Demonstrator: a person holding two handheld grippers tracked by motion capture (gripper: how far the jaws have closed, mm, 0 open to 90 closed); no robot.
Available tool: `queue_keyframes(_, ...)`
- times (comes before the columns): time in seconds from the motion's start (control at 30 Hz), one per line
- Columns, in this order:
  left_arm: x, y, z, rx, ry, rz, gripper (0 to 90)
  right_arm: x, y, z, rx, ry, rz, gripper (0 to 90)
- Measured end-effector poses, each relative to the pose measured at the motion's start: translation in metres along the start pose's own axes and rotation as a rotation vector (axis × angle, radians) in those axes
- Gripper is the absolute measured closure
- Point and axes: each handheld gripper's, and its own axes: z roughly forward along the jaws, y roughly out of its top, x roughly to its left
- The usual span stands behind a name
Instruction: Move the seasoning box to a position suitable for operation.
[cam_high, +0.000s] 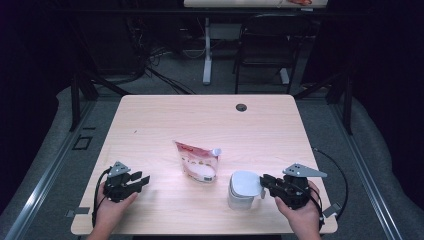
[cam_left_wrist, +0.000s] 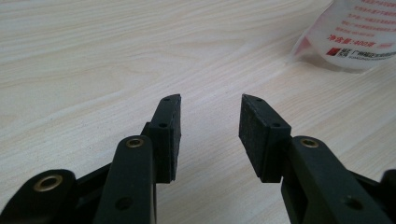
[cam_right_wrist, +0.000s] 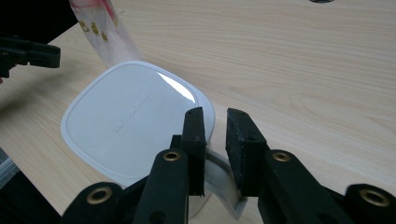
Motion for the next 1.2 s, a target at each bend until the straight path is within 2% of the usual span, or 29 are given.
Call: queue_keyframes(1.2,-0.0002,0.0002,0.0003,0.005,0.003,0.002,59.0,-0.003,-0.0019,0.0001,-0.002,0.011,0.013,78.5)
